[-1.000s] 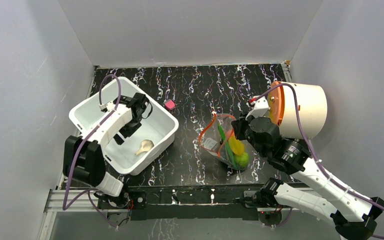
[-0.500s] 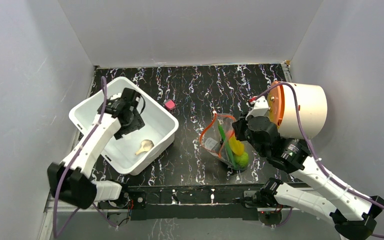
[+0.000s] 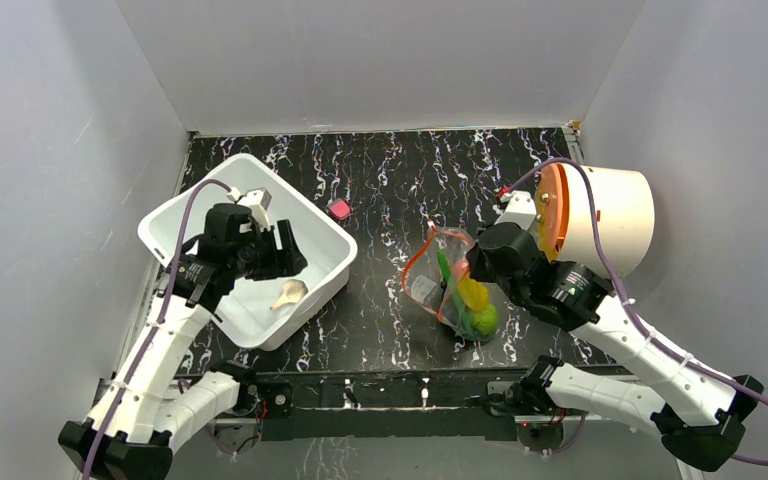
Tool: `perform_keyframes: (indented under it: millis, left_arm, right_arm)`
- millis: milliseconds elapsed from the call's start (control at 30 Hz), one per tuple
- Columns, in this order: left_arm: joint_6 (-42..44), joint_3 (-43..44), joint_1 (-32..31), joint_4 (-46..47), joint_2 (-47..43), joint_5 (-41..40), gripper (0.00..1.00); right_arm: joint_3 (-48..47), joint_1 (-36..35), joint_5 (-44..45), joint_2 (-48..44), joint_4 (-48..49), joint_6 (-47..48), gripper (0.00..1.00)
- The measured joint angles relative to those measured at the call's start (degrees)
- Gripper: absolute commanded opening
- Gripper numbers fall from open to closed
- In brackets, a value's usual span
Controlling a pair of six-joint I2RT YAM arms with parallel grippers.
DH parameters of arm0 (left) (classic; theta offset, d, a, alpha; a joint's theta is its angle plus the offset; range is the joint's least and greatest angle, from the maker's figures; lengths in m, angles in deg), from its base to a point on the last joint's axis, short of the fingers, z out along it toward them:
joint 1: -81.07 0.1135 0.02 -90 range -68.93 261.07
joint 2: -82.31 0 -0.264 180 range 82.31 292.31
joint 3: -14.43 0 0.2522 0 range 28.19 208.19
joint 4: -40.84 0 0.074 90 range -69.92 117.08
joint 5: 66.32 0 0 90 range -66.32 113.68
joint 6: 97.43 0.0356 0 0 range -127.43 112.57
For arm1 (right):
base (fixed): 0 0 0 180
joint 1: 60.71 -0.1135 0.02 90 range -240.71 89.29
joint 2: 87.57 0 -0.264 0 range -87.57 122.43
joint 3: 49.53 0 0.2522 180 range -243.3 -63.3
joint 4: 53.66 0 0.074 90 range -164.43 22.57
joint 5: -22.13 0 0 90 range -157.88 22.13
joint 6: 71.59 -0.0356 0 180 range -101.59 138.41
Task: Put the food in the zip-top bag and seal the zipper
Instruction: Move the bin to the center of the board.
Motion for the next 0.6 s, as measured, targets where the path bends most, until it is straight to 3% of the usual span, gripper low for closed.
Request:
perform_keyframes:
  millis: [600]
  left_arm:
    - [2.1, -8.5, -2.0, 10.5, 3.5, 9.9, 0.66]
  right_arm:
    - [-3.2, 0.0, 0.7, 4.5, -6.5, -5.3, 0.0]
